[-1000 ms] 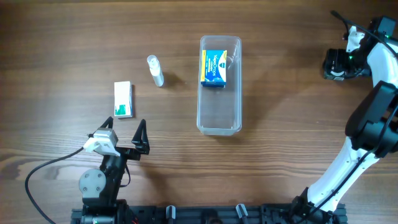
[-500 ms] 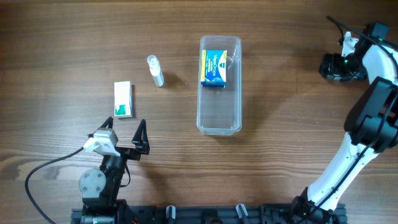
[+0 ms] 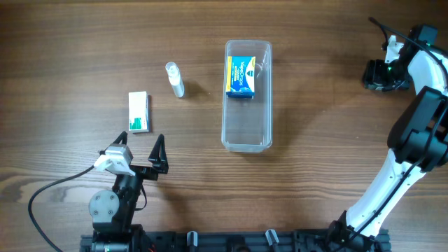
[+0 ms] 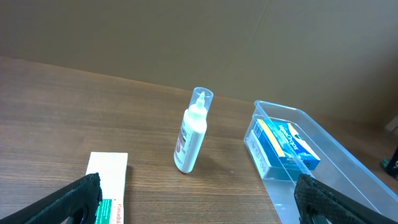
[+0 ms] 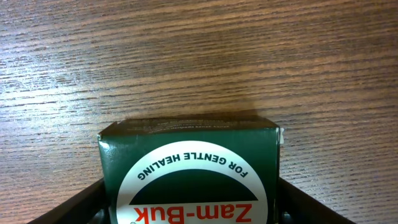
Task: Pack container
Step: 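Move the right gripper to the green Zam-Buk tin and grasp it, then carry the Zam-Buk tin over the container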
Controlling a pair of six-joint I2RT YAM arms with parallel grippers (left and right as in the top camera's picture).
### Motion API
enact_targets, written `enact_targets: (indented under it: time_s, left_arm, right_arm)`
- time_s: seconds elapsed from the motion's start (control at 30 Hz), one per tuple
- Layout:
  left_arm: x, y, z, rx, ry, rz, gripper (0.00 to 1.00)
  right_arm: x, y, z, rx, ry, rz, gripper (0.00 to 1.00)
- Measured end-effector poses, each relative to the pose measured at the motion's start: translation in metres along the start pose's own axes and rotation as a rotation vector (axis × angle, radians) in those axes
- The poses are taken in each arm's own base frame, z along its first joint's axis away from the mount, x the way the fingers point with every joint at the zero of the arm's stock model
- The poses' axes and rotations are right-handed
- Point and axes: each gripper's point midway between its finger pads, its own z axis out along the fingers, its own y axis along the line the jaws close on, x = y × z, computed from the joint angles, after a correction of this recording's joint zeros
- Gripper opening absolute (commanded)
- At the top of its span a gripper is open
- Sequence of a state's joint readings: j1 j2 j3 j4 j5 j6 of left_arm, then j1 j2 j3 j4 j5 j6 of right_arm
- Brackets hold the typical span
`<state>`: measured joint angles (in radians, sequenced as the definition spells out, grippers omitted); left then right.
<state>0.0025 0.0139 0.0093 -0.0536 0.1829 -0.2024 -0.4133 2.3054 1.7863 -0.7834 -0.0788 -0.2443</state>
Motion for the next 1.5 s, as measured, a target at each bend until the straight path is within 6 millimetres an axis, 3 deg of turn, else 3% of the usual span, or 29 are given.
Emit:
enact_targets:
  time_s: [0.7,0.8,0.93,1.07,1.17,1.3,1.37,1.5]
  left_arm:
    - [0.000,0.000,0.000,0.000,0.000,0.000,1.00]
    - [0.000,0.000,0.000,0.000,0.000,0.000,1.00]
    - [0.000,0.000,0.000,0.000,0.000,0.000,1.00]
    - [0.000,0.000,0.000,0.000,0.000,0.000,1.00]
    - [0.000,0.000,0.000,0.000,0.000,0.000,1.00]
    - [0.000,0.000,0.000,0.000,0.000,0.000,1.00]
    - [0.000,0.000,0.000,0.000,0.000,0.000,1.00]
    - [0.000,0.000,0.000,0.000,0.000,0.000,1.00]
  right_arm:
    - [0.000,0.001,-0.007,-0.005,0.005,0.058,0.64]
    - [-0.009,0.008,-0.021,-0.044,-0.035,0.072,0.64]
    - [-0.029,0.031,-0.067,-0.127,-0.133,0.088,0.64]
    - [-0.043,0.074,-0.122,-0.205,-0.215,0.049,0.64]
    - [-0.041,0.141,-0.173,-0.272,-0.256,-0.053,0.65]
    - [-0.027,0.235,-0.218,-0.324,-0.292,-0.179,0.68]
    - [-0.015,0.282,-0.226,-0.363,-0.283,-0.219,0.68]
    - [0.006,0.342,-0.232,-0.402,-0.268,-0.241,0.68]
